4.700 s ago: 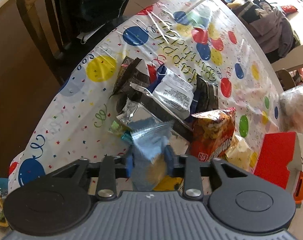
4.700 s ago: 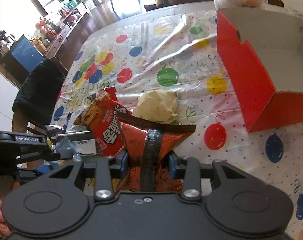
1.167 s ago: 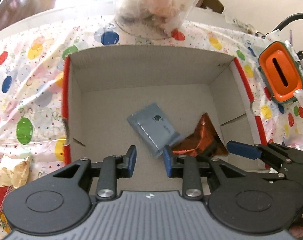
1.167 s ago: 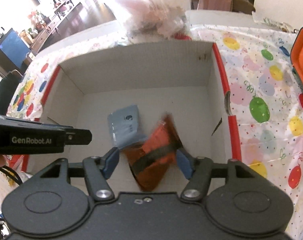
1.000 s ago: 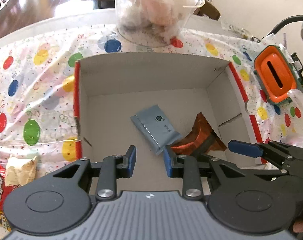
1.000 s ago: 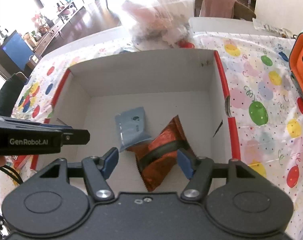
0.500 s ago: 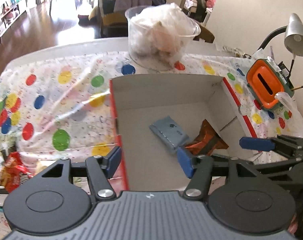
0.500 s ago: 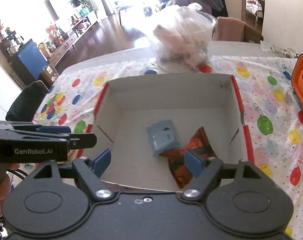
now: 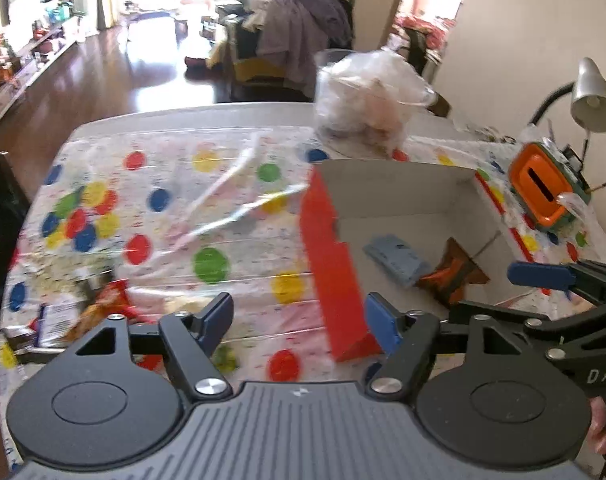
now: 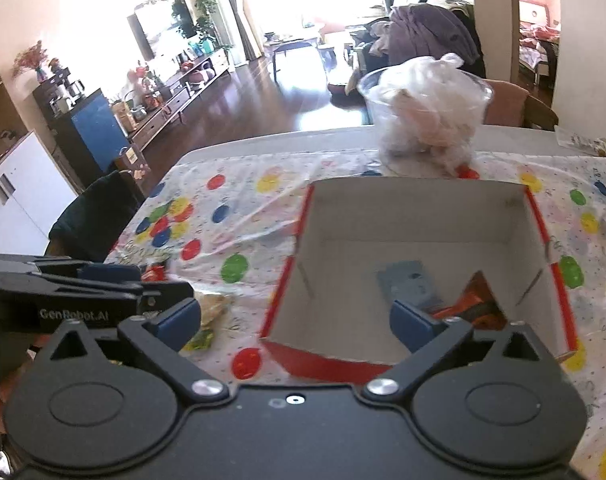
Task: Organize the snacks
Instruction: 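Move both grippers back to the snack pile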
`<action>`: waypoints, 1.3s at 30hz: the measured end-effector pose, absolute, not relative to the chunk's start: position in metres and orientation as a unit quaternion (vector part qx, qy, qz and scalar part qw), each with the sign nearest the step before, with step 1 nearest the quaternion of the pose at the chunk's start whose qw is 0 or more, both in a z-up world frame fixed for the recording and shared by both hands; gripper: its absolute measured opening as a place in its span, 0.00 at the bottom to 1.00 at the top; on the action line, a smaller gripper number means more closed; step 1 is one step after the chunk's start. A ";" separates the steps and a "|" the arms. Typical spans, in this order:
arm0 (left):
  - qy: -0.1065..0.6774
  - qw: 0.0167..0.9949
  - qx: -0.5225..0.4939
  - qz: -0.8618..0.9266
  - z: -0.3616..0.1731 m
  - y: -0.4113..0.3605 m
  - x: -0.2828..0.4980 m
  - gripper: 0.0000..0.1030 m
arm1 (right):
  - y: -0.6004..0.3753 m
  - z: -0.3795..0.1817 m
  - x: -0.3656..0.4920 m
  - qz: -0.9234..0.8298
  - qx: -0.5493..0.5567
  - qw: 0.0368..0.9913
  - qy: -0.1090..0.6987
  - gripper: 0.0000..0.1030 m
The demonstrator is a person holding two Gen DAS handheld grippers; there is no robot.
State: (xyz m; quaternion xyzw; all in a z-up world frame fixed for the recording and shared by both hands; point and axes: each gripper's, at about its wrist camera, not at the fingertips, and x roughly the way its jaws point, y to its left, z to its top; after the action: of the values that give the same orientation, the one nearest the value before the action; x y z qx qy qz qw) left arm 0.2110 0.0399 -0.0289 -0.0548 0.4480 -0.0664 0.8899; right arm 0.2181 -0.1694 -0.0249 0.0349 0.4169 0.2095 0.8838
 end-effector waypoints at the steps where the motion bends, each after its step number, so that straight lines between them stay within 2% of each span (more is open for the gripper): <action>1: 0.446 0.891 -0.059 -0.064 -0.029 0.048 0.207 0.74 | -0.163 -0.026 0.216 0.211 0.032 0.884 0.417 0.99; 8: 0.445 0.892 -0.064 -0.043 -0.038 0.101 0.186 0.81 | -0.119 -0.038 0.199 0.224 0.008 0.882 0.414 1.00; 23: 0.486 0.870 -0.076 0.025 -0.087 0.222 0.157 0.81 | -0.031 -0.075 0.191 0.258 -0.032 0.858 0.443 1.00; 35: 0.510 0.858 -0.053 0.029 -0.142 0.255 0.150 0.81 | 0.010 -0.116 0.201 0.276 -0.094 0.834 0.469 0.99; 39: 0.513 0.856 -0.054 0.025 -0.153 0.257 0.151 0.81 | 0.012 -0.134 0.213 0.266 -0.104 0.833 0.474 0.96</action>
State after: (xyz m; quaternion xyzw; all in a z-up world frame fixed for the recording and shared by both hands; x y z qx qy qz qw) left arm 0.1514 0.2573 -0.1528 -0.0545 0.5130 0.0247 0.8563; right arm 0.2129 0.0119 -0.1336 -0.1036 0.4743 0.2665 0.8327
